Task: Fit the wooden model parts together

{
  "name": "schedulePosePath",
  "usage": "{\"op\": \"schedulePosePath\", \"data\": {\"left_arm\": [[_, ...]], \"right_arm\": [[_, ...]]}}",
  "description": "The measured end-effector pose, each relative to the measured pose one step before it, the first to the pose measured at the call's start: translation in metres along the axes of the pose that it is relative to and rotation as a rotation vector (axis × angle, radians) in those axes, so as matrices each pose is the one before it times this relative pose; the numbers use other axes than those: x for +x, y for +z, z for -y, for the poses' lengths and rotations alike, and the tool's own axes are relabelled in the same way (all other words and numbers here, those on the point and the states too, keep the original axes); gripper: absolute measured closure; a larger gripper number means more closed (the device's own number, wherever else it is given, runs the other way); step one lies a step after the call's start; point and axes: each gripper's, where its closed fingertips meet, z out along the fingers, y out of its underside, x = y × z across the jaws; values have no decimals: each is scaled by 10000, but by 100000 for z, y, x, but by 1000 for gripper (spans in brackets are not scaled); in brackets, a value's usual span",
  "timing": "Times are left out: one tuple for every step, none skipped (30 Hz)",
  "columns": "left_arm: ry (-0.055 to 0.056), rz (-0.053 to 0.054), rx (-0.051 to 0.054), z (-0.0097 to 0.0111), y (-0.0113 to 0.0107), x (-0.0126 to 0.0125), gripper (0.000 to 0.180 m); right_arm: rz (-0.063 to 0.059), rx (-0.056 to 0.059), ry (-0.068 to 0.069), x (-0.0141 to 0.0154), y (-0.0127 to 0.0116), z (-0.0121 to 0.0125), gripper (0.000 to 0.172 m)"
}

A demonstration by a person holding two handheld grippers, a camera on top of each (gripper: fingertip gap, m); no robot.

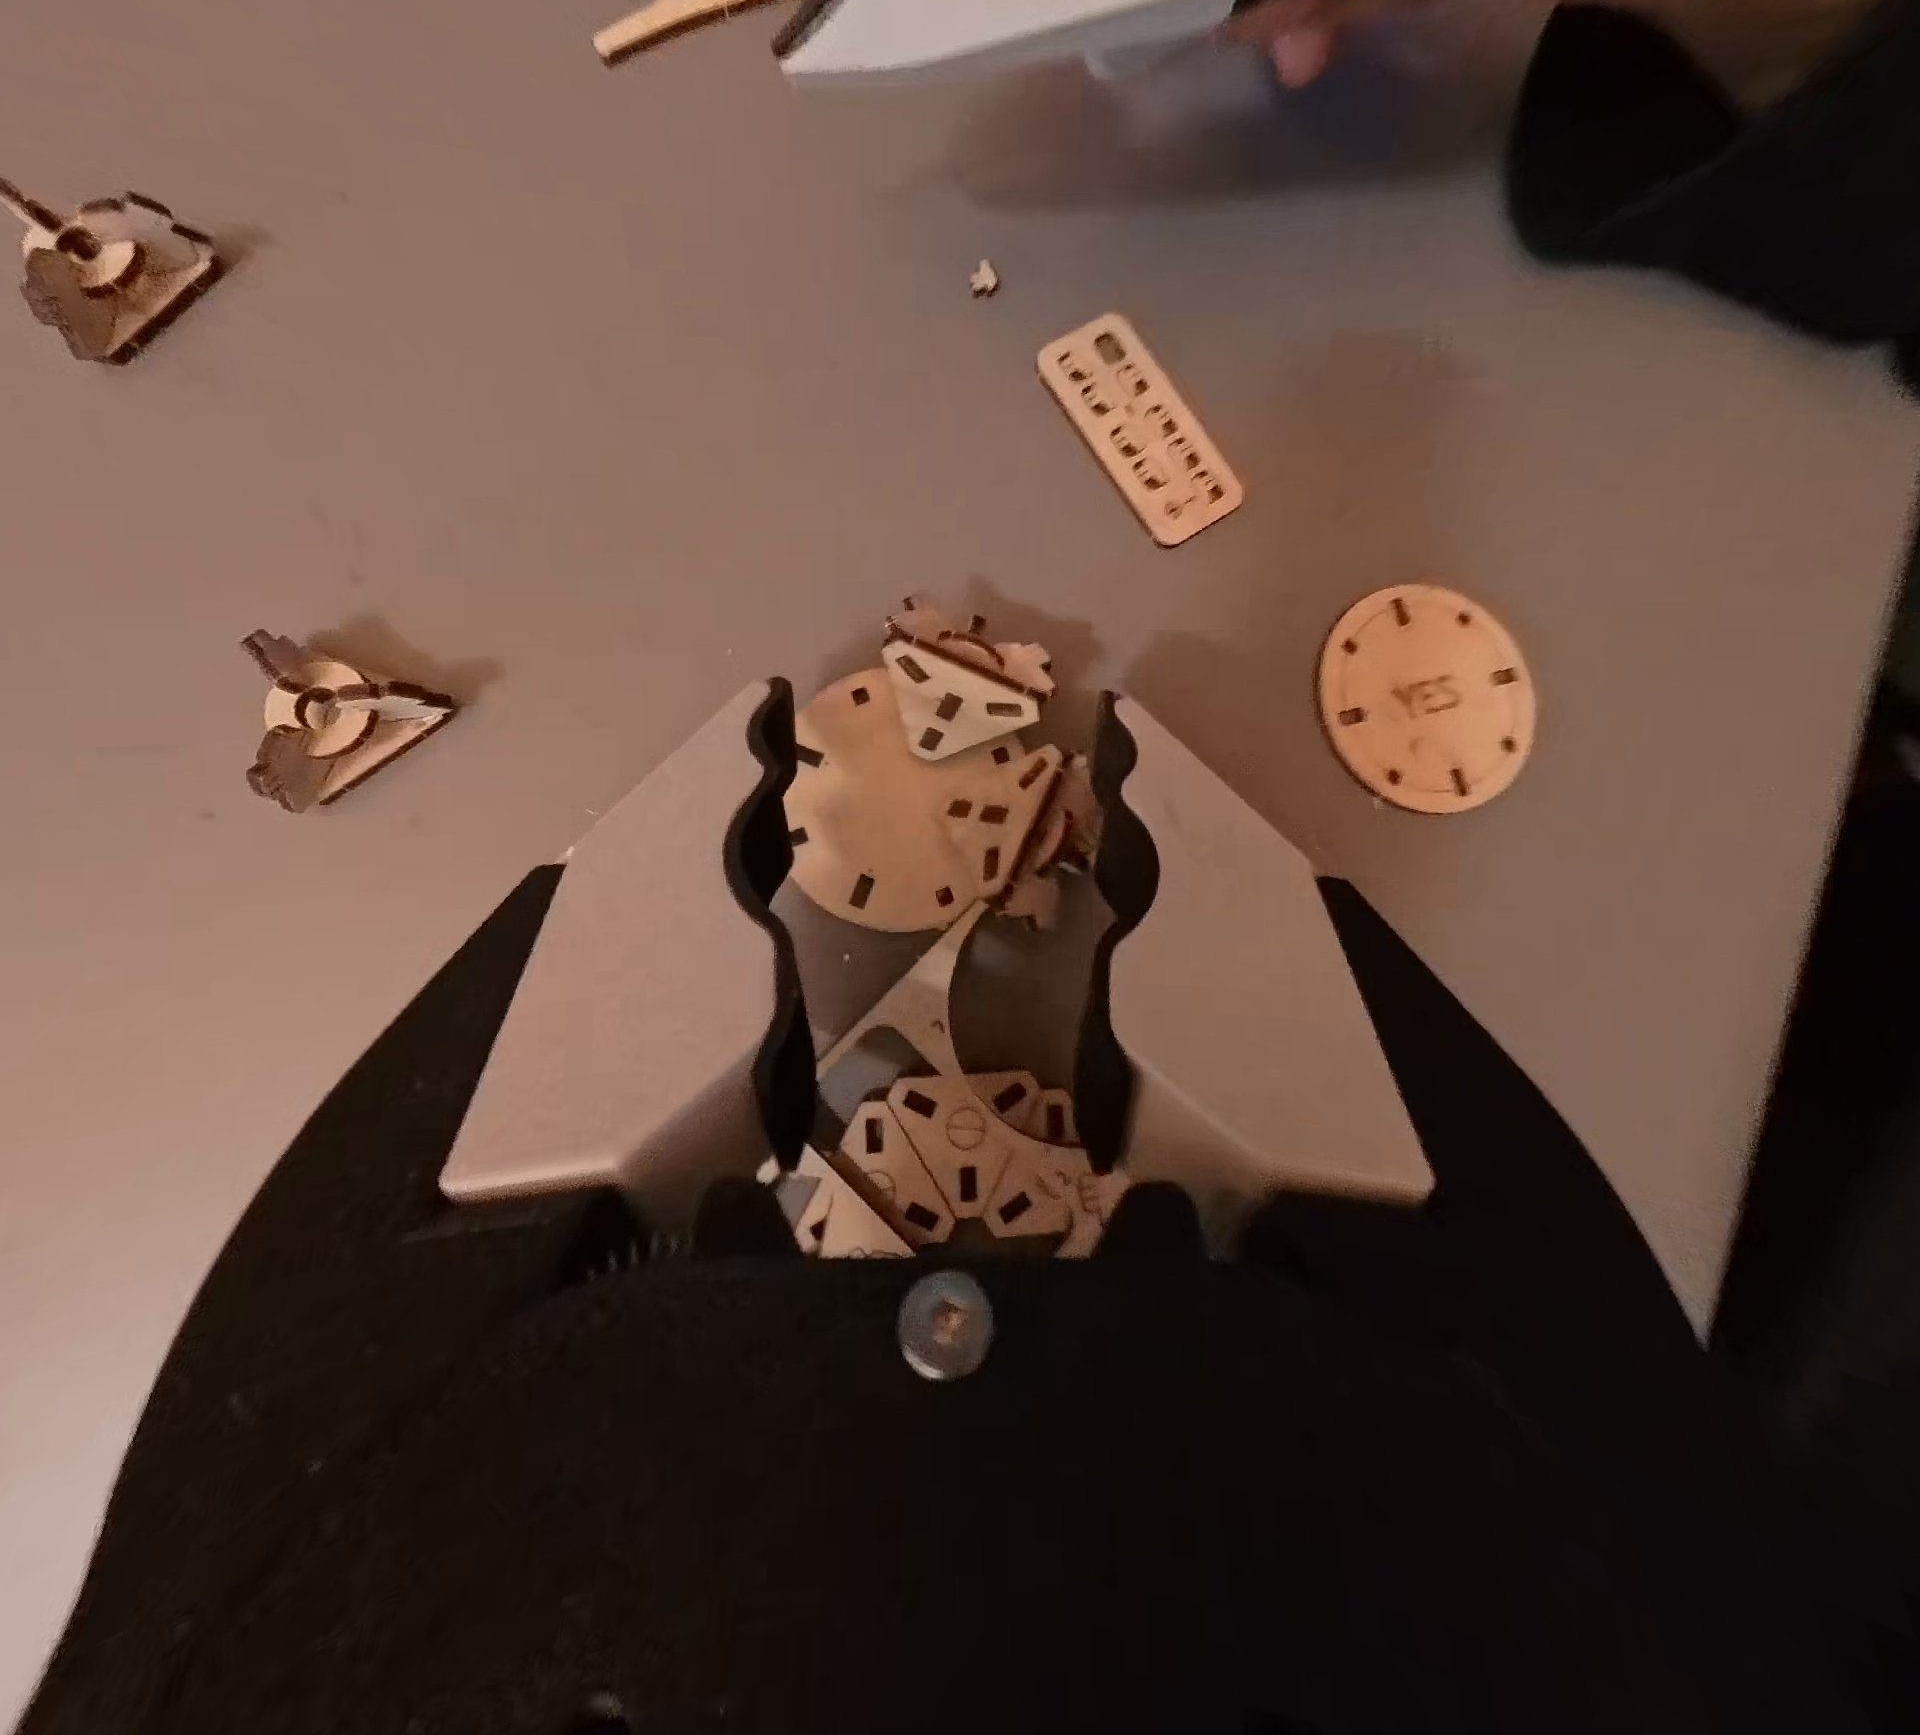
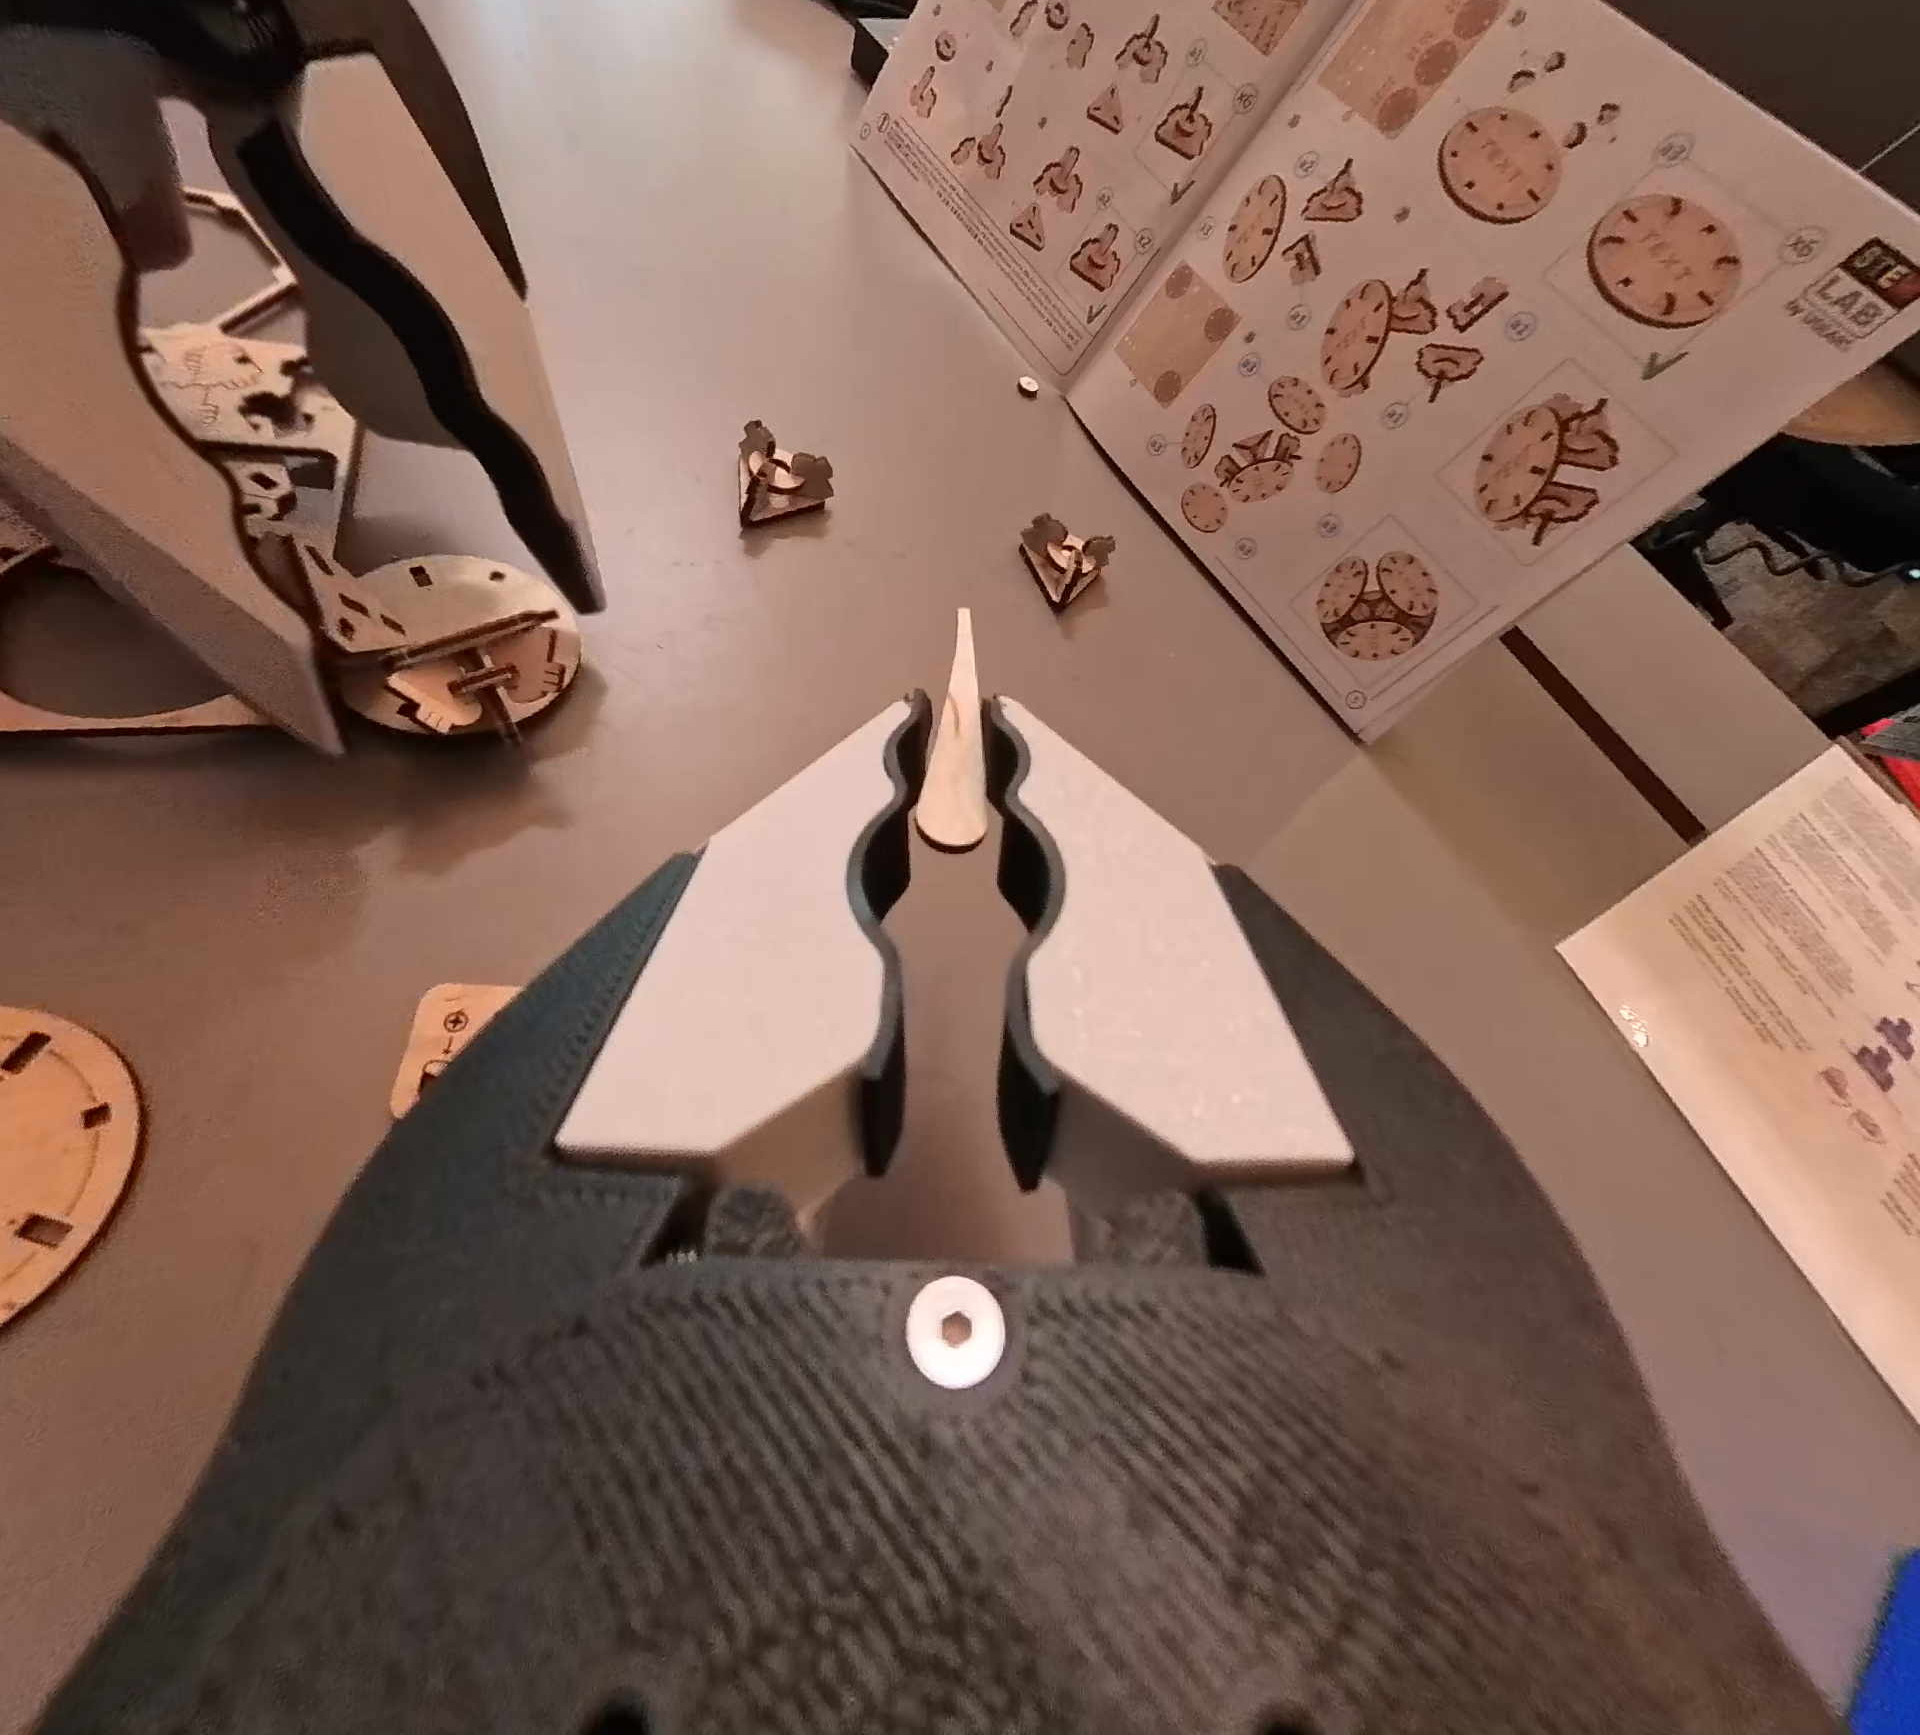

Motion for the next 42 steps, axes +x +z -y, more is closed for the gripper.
{"op": "schedulePosePath", "data": {"left_arm": [[124, 149, -146, -170, 313, -89, 125], [2, 7, 50, 178, 127, 68, 132], [-82, -1, 175, 381, -82, -24, 141], [-97, 0, 211, 428, -209, -157, 148], [-195, -37, 298, 515, -340, -237, 151], [-353, -93, 398, 625, -431, -299, 151], [-484, -211, 466, 696, -515, -257, 151], [-576, -346, 562, 808, -593, -143, 151], [-675, -463, 699, 991, -684, -28, 151], [-764, -603, 818, 1162, -753, 123, 151], [-832, -721, 832, 1190, -756, 276, 151], [-840, -762, 726, 1044, -675, 337, 151], [-745, -745, 609, 864, -567, 373, 152], [-583, -733, 503, 647, -471, 474, 152], [-467, -571, 397, 424, -353, 346, 152], [-326, -351, 298, 238, -246, 141, 152], [-165, -250, 177, 33, -134, 100, 152], [-133, -213, 51, -138, -28, 104, 152], [-143, -127, -14, -196, 61, 10, 152], [-72, -92, -15, -159, 91, 26, 152], [-31, -67, -20, -115, 121, 30, 152], [-27, -38, -19, -44, 103, 14, 152], [-9, -39, -9, 13, 102, 36, 152], [7, -41, -7, 38, 87, 65, 152], [-1, -41, -10, 45, 80, 64, 152], [-19, -55, -13, 42, 57, 86, 152], [-31, -70, -8, 44, 59, 107, 152], [-34, -72, -10, 31, 54, 95, 152], [-35, -50, -7, 12, 37, 60, 152], [-30, -31, -6, 9, 25, 35, 152], [-29, -20, 0, -6, 21, 0, 152], [-33, -34, 5, -8, 10, 19, 152], [-43, -34, 8, -14, 8, 10, 152], [-39, -29, 21, -2, 15, -9, 152], [-44, -34, 18, -6, 24, -12, 152], [-51, -39, 8, -14, 30, -21, 152], [-61, -31, 4, -12, 40, -43, 152], [-65, -31, -3, -28, 54, -41, 152], [-69, -38, -11, -36, 59, -21, 152], [-70, -48, -26, -74, 84, 8, 152], [-73, -48, -42, -96, 115, 11, 152], [-72, -53, -51, -142, 149, 27, 152]], "right_arm": [[7, -9, -7, -22, 21, -29, 163], [14, -7, 11, -27, 32, -28, 163], [10, -2, 15, -5, 17, -37, 163], [-6, 8, 7, 28, -1, -1, 163], [-8, 28, 6, 29, -41, 49, 163], [4, 38, 14, 19, -53, 85, 164], [22, 46, 9, -17, -61, 107, 164], [69, 105, -34, -119, -82, 220, 163], [106, 201, -92, -239, -108, 387, 163], [103, 269, -142, -314, -140, 530, 163], [65, 278, -185, -320, -144, 593, 163], [4, 239, -201, -256, -119, 538, 163], [-14, 172, -171, -219, -82, 440, 163], [29, 137, -124, -243, -54, 343, 163], [122, 199, -46, -337, -48, 407, 163], [192, 323, 65, -389, -65, 548, 163], [208, 364, 171, -377, -72, 570, 163], [120, 310, 206, -201, -49, 476, 163], [42, 213, 151, -85, -24, 289, 163], [27, 23, 58, -33, 33, -22, 163], [26, -249, -41, 8, 97, -435, 163], [147, -422, -111, -136, 164, -732, 163], [362, -532, -100, -473, 238, -936, 163], [464, -630, -40, -644, 308, -1114, 163], [332, -633, -25, -498, 367, -1143, 163], [221, -518, -72, -397, 386, -979, 163], [148, -371, -80, -322, 370, -723, 163], [74, -262, -15, -176, 304, -519, 163], [74, -139, 52, -125, 208, -288, 163], [111, -82, 119, -124, 134, -206, 163], [141, -129, 180, -118, 101, -296, 163], [83, -225, 182, 29, 107, -449, 163], [-38, -199, 94, 191, 84, -405, 163], [-88, -94, 26, 235, 31, -247, 162], [-72, -2, 27, 185, 1, -85, 159], [-65, 89, 53, 176, -70, 125, 156], [-61, 215, 42, 157, -165, 388, 152], [-68, 352, -6, 118, -262, 647, 149], [-141, 479, -103, 157, -377, 905, 147], [-191, 596, -222, 156, -451, 1106, 145], [-246, 650, -300, 158, -505, 1212, 145], [-202, 663, -324, 58, -494, 1234, 145]]}}
